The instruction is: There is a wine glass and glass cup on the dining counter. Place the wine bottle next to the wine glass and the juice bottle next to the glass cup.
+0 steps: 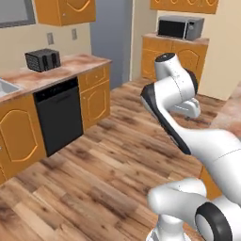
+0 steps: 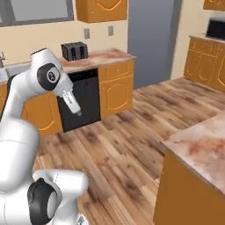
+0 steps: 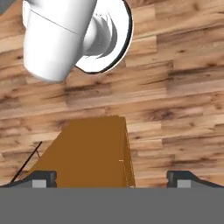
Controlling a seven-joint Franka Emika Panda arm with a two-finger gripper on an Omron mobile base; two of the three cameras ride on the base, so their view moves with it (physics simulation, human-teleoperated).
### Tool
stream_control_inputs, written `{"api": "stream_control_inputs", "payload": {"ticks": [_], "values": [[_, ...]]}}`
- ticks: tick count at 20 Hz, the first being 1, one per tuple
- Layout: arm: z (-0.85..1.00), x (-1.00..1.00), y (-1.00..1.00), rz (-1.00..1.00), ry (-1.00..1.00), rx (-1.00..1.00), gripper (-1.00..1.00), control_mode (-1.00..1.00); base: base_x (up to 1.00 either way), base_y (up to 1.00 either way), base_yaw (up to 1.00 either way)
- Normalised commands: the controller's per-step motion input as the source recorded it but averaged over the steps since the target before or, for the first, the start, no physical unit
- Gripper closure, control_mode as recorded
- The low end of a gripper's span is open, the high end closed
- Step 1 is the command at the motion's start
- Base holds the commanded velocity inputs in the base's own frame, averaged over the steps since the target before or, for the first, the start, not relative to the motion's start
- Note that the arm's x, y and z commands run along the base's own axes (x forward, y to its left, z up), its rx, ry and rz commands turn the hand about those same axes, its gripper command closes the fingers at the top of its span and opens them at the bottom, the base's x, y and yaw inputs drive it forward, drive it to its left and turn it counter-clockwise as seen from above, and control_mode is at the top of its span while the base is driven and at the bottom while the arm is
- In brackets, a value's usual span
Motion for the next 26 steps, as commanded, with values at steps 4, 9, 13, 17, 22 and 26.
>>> {"api": "stream_control_inputs", "payload": {"ticks": [4,9,13,17,22,26], "values": [[0.00,0.00,0.00,0.00,0.00,0.00,-1.00,1.00,0.27,0.59,0.75],[0.00,0.00,0.00,0.00,0.00,0.00,-1.00,1.00,0.62,0.32,0.66],[0.00,0.00,0.00,0.00,0.00,0.00,-1.00,1.00,0.93,0.06,0.55],[0.00,0.00,0.00,0.00,0.00,0.00,-1.00,1.00,1.00,-0.11,0.45],[0.00,0.00,0.00,0.00,0.00,0.00,-1.00,1.00,0.43,-0.43,0.43],[0.00,0.00,0.00,0.00,0.00,0.00,-1.00,1.00,0.23,-0.11,0.55]]}}
